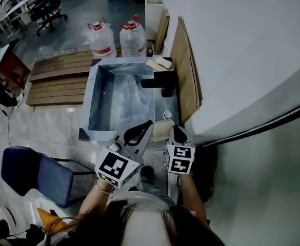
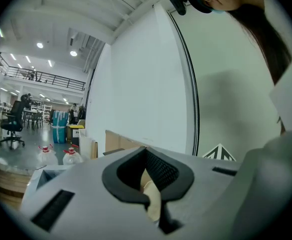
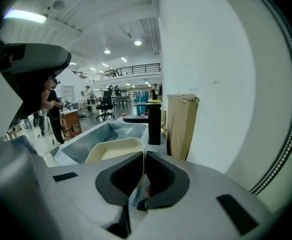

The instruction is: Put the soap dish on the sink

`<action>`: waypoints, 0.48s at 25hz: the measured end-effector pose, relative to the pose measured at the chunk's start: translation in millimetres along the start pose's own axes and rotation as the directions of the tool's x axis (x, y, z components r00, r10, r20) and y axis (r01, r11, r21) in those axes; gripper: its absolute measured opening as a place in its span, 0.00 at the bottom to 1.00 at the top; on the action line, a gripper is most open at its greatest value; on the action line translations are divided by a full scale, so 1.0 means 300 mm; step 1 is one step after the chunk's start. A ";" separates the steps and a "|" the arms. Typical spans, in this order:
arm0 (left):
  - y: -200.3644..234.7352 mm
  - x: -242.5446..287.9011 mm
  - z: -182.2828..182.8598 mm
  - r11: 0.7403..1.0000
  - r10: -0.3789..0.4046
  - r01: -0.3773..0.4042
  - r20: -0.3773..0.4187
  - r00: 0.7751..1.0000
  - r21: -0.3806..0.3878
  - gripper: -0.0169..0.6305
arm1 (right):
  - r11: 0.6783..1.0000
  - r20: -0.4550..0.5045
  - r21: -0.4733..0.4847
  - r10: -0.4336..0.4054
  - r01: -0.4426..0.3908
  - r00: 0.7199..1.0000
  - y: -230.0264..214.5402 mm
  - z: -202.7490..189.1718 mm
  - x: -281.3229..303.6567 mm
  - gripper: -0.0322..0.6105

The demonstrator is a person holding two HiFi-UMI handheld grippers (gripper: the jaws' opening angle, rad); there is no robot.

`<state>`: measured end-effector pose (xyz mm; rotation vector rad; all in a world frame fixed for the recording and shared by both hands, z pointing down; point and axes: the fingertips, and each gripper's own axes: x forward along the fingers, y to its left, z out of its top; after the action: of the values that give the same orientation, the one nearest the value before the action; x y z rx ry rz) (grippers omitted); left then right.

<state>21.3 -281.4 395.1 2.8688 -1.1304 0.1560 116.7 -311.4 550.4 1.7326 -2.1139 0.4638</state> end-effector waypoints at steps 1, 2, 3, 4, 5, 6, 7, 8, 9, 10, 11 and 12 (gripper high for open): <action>0.002 0.006 -0.001 1.000 -0.001 0.001 -0.002 1.000 0.000 0.04 | 1.000 -0.007 -0.003 -0.001 0.001 1.000 -0.004 -0.010 0.010 0.11; 0.003 0.013 -0.003 1.000 -0.002 0.002 -0.004 1.000 0.000 0.04 | 1.000 -0.015 -0.008 -0.003 0.003 1.000 -0.008 -0.021 0.020 0.10; 0.004 0.020 -0.005 1.000 -0.004 0.004 -0.006 1.000 0.000 0.04 | 1.000 -0.023 -0.013 -0.004 0.004 1.000 -0.012 -0.033 0.030 0.10; 0.004 0.026 -0.008 1.000 -0.005 0.005 -0.008 1.000 -0.001 0.04 | 1.000 -0.032 -0.018 -0.005 0.005 0.999 -0.015 -0.045 0.040 0.10; 0.004 0.031 -0.010 1.000 -0.006 0.006 -0.010 1.000 -0.002 0.04 | 1.000 -0.040 -0.023 -0.005 0.004 0.999 -0.017 -0.056 0.048 0.11; 0.004 0.035 -0.011 1.000 -0.007 0.007 -0.012 1.000 -0.003 0.04 | 1.000 -0.046 -0.026 -0.005 0.004 0.999 -0.018 -0.065 0.054 0.11; 0.004 0.039 -0.011 1.000 -0.007 0.007 -0.014 1.000 -0.004 0.04 | 1.000 -0.052 -0.029 -0.005 0.003 0.999 -0.019 -0.074 0.060 0.11; 0.005 0.042 -0.014 1.000 -0.008 0.007 -0.015 1.000 -0.005 0.04 | 1.000 -0.056 -0.030 -0.004 0.002 0.998 -0.021 -0.083 0.066 0.11; 0.005 0.046 -0.017 1.000 -0.008 0.007 -0.017 1.000 -0.006 0.04 | 1.000 -0.060 -0.030 -0.003 0.002 0.998 -0.023 -0.092 0.074 0.11; 0.007 0.051 -0.022 1.000 -0.007 0.007 -0.019 1.000 -0.006 0.04 | 1.000 -0.064 -0.029 -0.003 0.001 0.998 -0.026 -0.101 0.082 0.11; 0.008 0.056 -0.027 1.000 -0.007 0.007 -0.022 1.000 -0.006 0.04 | 1.000 -0.067 -0.028 -0.003 0.002 0.998 -0.030 -0.110 0.091 0.11; 0.010 0.059 -0.032 1.000 -0.006 0.006 -0.025 1.000 -0.006 0.04 | 1.000 -0.071 -0.025 -0.004 0.002 0.997 -0.033 -0.118 0.099 0.11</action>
<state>31.5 -294.9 406.6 2.8567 -1.1155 0.1870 123.7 -322.0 595.9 1.6804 -2.0588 0.4886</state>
